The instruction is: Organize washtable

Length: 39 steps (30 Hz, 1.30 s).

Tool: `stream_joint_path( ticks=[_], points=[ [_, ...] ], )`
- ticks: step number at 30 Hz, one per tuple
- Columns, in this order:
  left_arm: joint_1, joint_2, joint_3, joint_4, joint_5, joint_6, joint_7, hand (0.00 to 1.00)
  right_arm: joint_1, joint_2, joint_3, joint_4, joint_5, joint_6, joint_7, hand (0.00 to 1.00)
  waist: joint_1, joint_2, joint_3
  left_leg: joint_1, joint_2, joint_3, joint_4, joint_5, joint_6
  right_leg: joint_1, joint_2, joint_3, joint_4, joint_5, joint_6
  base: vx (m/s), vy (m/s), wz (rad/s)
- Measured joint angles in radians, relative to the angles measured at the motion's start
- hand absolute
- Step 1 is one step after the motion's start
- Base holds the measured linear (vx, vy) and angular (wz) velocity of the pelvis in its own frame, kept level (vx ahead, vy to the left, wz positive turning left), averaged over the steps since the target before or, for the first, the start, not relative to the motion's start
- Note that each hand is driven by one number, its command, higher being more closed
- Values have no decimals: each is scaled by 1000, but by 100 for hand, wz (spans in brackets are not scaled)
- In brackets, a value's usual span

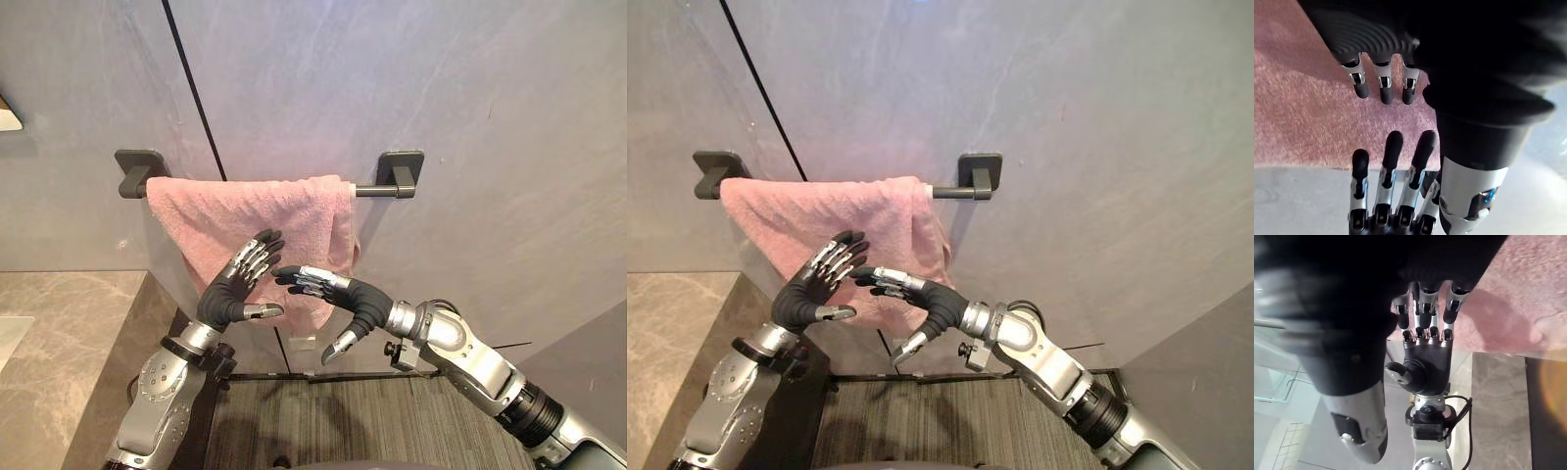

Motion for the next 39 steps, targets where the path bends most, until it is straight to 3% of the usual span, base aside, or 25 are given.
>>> stream_joint_path(
  ticks=[4,17,26,33,39],
  points=[
    [-2,-27,19,29,42,0,19,0,-18,60,6,85,-70,15,-6,0,19,3,-2,-15,0,-5,0,1,-1,-1,1,-7,-12,3,0,37,-7,5],
    [-79,-96,103,100,98,0,103,0,-108,184,4,267,-178,18,-72,0,23,6,-3,-39,-3,-17,0,2,-1,-17,-2,-27,-15,3,0,-5,-3,3],
    [-114,-119,124,191,118,-1,152,0,-113,216,-139,313,-212,18,-153,0,26,13,-5,-68,0,-24,0,8,-2,-34,3,-29,-27,9,-5,-4,-2,2],
    [-114,-158,163,243,171,0,179,0,-109,220,-206,313,-212,17,-158,0,26,13,-5,-67,2,-22,1,8,-2,-34,5,-26,-28,11,-7,-10,0,-1],
    [-112,-158,218,284,194,0,205,0,-65,239,-288,312,-212,10,-158,0,45,12,-5,-61,6,-15,0,8,-2,-34,8,-15,-25,12,-9,-35,-2,-4]
  ],
)
